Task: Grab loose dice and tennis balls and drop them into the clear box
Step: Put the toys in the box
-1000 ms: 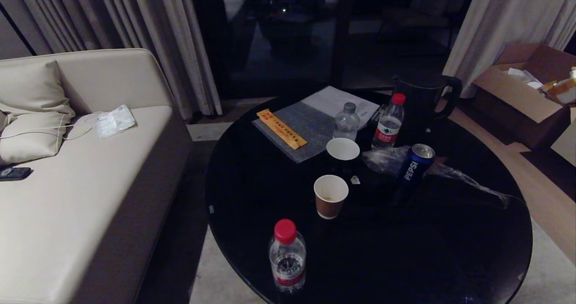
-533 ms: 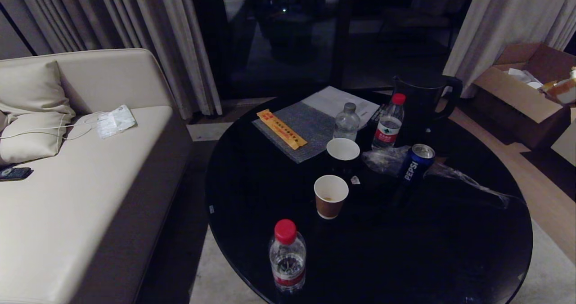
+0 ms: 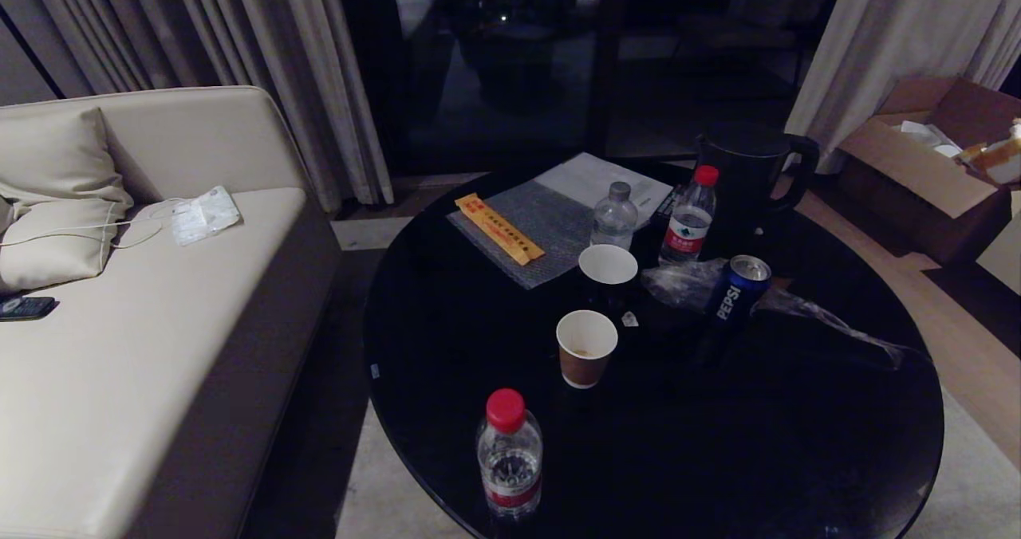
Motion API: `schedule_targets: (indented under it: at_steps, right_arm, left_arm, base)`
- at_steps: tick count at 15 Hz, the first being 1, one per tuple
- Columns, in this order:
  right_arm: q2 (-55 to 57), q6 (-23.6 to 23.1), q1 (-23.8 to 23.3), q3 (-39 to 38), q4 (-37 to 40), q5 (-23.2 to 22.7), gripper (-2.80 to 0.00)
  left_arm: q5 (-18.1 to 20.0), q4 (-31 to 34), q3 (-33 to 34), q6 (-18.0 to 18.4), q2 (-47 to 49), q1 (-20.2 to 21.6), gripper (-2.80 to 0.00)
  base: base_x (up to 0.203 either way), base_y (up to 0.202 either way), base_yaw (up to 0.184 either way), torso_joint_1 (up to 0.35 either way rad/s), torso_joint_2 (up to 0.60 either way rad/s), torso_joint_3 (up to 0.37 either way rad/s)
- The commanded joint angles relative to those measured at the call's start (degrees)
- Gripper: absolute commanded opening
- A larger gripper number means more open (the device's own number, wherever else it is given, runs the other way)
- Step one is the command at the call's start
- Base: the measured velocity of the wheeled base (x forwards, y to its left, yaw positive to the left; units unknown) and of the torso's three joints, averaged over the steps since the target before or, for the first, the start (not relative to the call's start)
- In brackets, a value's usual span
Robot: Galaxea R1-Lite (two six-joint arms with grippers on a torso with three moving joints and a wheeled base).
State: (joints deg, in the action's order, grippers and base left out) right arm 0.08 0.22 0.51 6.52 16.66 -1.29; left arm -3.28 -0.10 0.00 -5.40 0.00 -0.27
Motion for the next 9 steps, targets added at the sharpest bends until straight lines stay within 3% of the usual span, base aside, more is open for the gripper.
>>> schedule_targets:
  at_steps: [1,9]
  right_arm:
    - [-0.08,-0.12,0.02,-0.02,0.3,-0.03,-2.8]
    - [-0.08,-0.11,0.02,-0.02,0.3,0.06,-2.8]
  left_arm:
    - [-0.06,0.01,0.09,-0.05,0.09,0.0,-2.8]
    - [0.38,0.1,0.09,0.74,0.09,0.0,-2.8]
  base:
    - [0.0,0.0,0.0,0.0,0.0,0.0]
    - [0.0,0.0,0.0,0.0,0.0,0.0]
